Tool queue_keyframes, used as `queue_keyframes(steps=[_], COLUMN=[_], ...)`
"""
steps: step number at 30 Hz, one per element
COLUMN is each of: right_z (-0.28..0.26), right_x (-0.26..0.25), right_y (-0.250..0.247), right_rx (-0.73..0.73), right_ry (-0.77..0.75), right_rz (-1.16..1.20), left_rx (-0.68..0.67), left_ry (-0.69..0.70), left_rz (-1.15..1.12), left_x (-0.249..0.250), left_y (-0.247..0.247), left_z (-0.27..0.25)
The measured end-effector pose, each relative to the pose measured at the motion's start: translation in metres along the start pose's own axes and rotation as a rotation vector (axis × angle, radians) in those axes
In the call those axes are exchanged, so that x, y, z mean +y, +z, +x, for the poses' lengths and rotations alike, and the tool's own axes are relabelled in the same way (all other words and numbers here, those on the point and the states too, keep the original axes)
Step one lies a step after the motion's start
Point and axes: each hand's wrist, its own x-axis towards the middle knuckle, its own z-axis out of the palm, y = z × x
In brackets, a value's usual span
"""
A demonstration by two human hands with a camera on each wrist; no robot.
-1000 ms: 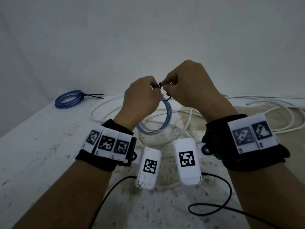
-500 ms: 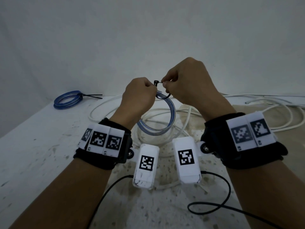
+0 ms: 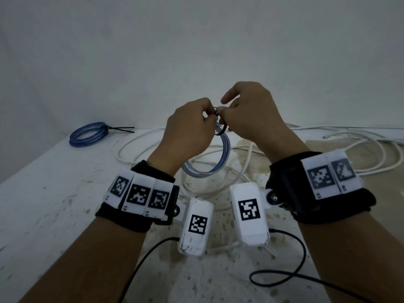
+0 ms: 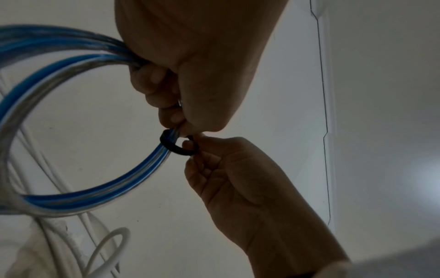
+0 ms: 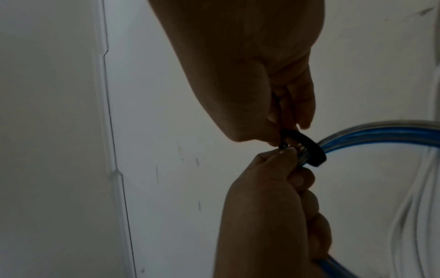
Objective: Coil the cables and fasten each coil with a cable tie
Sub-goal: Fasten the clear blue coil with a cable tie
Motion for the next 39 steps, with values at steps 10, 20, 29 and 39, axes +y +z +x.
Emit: queue_keyframes(steps=[10,20,29,39], right_z=[0.0,-0.001,-0.001,0.001], right_x=[-0.003,0.004,-0.001,0.006], right_y=[-0.02,-0.022,-0.026,-0.025], right_rx=[-0.126,-0.095,-0.099,-0.022], right_ry=[0.337,0.428,0.278,0.187], right_rz=[0.36,0.629,0.427,0.313], left_rx=[-0.07,-0.102,-0.133,-0.184], left_ry=[0.01,-0.045,-0.172,-0.222], left_rz=[-0.197,-0.294,-0.496,-0.521], left_x=[0.012,0.022,0.021,0.027], left_y=[0.003,0.006,0.001,0.001], left_z=[-0.005,-0.01,-0.006,-0.01])
